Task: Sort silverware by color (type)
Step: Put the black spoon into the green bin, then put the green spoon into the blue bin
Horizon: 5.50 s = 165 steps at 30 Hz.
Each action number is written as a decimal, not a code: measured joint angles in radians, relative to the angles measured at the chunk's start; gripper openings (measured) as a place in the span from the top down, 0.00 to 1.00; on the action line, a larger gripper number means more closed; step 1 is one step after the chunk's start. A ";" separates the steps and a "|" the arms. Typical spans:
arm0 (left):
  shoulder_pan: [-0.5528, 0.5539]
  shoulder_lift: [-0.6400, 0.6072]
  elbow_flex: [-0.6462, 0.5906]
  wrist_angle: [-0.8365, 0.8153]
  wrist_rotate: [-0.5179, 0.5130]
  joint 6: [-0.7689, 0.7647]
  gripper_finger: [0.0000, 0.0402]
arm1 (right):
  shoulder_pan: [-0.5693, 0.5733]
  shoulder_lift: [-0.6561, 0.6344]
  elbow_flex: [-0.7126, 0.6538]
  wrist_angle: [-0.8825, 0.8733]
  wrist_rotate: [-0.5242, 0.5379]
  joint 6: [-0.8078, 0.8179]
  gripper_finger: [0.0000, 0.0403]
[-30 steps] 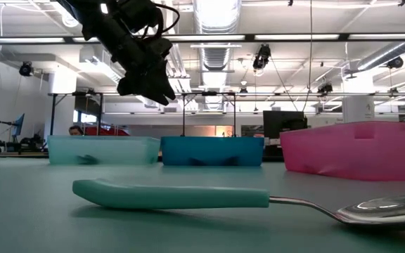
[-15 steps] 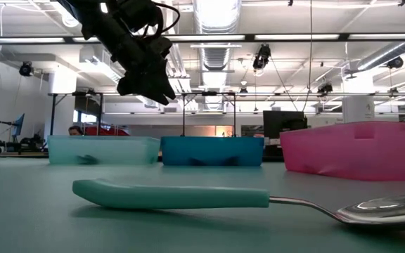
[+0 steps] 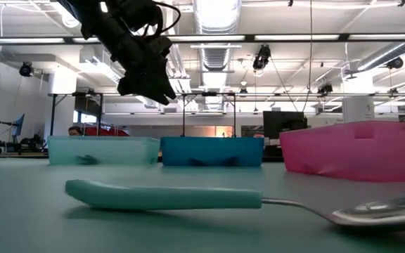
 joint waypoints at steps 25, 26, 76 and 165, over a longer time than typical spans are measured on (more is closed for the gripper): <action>-0.235 0.000 -0.004 0.005 -0.017 0.031 0.65 | -0.018 -0.109 0.017 -0.006 0.315 -0.091 0.98; -0.259 0.000 -0.004 0.014 -0.034 0.032 0.65 | -0.019 -0.133 0.026 -0.008 0.381 -0.111 0.98; -0.742 0.315 -0.003 1.109 -0.730 0.220 0.65 | -0.369 -0.312 0.051 0.826 0.908 -1.645 0.98; 0.134 0.055 -0.017 -0.212 0.046 0.167 0.73 | -0.377 -0.294 0.004 0.256 0.370 -0.974 0.69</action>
